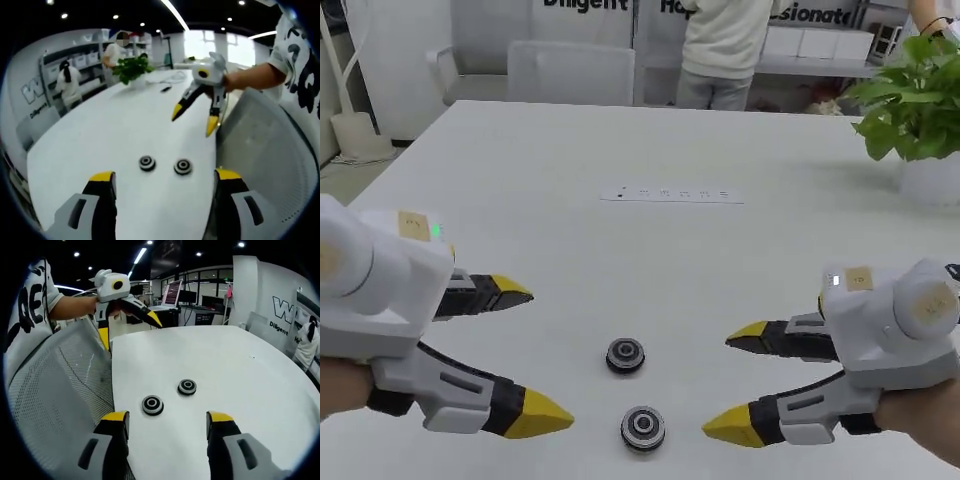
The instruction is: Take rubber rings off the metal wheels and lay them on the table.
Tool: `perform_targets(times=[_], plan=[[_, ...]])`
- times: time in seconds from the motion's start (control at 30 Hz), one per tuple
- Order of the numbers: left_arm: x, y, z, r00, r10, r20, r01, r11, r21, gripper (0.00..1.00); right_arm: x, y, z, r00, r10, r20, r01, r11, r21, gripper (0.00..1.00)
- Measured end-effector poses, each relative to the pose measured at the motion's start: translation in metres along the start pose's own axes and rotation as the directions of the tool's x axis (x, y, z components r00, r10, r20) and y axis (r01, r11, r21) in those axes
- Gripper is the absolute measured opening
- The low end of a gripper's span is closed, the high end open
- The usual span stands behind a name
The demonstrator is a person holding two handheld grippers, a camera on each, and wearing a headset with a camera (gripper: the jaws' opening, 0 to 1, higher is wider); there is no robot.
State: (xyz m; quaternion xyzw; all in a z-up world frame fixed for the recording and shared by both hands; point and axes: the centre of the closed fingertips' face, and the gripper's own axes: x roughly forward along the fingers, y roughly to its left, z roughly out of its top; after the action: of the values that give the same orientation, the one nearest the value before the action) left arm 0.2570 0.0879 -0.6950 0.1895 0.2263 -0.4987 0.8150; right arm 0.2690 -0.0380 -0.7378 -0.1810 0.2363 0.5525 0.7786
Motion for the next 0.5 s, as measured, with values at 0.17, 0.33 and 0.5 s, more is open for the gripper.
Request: perform_targets(times=[0.17, 0.33, 0.5], plan=[[0.004, 0.002, 0.000, 1.0000, -0.005, -0.007, 0.005, 1.000, 0.012, 0.82, 0.003, -0.002, 0.000, 1.0000, 0.006, -0.002, -0.006, 1.000, 0.002, 0.59], [0.008, 0.003, 0.000, 0.9999, -0.011, -0.008, 0.011, 1.000, 0.014, 0.81, 0.006, -0.003, -0.001, 0.9998, 0.016, -0.008, -0.016, 1.000, -0.002, 0.59], [0.014, 0.003, 0.002, 0.9997, -0.023, -0.008, 0.024, 1.000, 0.012, 0.82, 0.010, -0.002, -0.002, 0.9995, 0.026, -0.020, -0.026, 1.000, -0.009, 0.59]])
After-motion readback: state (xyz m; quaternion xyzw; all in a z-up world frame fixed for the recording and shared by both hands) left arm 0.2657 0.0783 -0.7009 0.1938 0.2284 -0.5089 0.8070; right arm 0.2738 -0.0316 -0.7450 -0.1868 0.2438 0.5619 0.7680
